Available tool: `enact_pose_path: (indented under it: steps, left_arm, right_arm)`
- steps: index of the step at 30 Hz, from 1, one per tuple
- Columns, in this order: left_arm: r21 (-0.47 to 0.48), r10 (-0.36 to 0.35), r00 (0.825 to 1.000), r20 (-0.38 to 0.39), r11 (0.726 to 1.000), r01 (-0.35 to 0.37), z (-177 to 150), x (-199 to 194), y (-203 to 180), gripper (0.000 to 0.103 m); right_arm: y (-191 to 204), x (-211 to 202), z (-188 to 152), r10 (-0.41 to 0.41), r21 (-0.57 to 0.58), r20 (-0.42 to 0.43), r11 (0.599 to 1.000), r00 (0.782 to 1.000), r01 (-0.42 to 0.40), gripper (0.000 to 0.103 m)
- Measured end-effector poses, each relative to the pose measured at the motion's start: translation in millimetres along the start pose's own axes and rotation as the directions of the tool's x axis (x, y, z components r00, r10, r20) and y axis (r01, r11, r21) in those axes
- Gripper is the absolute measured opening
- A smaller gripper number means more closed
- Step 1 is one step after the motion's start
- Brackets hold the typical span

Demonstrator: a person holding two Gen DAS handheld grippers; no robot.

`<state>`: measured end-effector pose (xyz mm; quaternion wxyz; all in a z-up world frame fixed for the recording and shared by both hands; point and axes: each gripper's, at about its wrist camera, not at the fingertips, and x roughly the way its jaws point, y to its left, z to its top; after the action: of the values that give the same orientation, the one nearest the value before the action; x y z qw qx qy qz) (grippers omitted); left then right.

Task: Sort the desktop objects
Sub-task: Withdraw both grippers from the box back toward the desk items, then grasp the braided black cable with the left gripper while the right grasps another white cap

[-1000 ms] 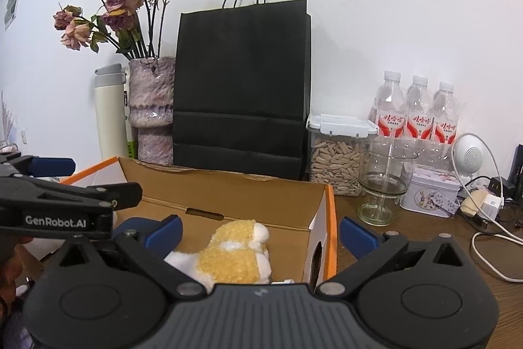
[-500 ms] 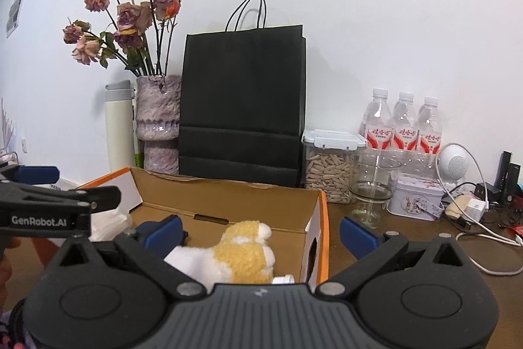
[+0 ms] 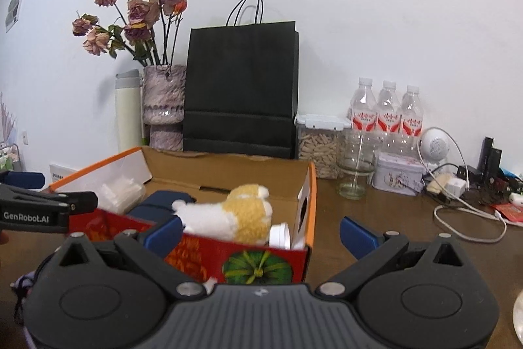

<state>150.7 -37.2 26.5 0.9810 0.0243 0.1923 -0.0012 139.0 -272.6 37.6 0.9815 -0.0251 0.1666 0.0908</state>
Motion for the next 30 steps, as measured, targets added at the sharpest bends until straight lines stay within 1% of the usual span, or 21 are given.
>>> enact_pose_path:
  steps: [4, 8, 15, 21, 26, 28, 30]
  left_arm:
    - [-0.006, -0.010, 1.000, -0.029, 1.000, 0.010, -10, -11, 4, 0.103]
    - [0.005, -0.011, 0.999, -0.049, 1.000, 0.011, -21, -24, 8, 0.103]
    - [0.013, -0.011, 0.997, -0.071, 1.000, 0.012, -36, -45, 15, 0.103]
    - [0.009, -0.008, 0.996, -0.092, 1.000, 0.009, -46, -56, 22, 0.103]
    - [0.005, -0.019, 0.993, -0.119, 1.000, 0.020, -52, -59, 25, 0.103]
    - [0.004, -0.025, 0.992, -0.125, 1.000, 0.025, -53, -60, 26, 0.103]
    - [0.003, -0.028, 0.992, -0.127, 1.000, 0.028, -55, -60, 26, 0.103]
  right_arm:
    - [4, -17, -10, 0.000, -0.017, -0.023, 1.000, 1.000, 0.000, 0.103]
    - [7, -34, -21, 0.027, -0.025, -0.070, 0.999, 0.997, -0.028, 0.103]
    - [10, -58, -45, 0.069, -0.045, -0.167, 0.996, 0.984, -0.078, 0.103]
    - [19, -58, -54, 0.057, -0.085, -0.221, 0.993, 0.974, -0.078, 0.102]
    - [18, -51, -55, 0.043, -0.062, -0.265, 0.996, 0.963, -0.061, 0.099]
    - [17, -48, -56, 0.040, -0.045, -0.278, 0.998, 0.960, -0.054, 0.095]
    - [16, -47, -56, 0.042, -0.033, -0.290, 0.998, 0.956, -0.054, 0.093]
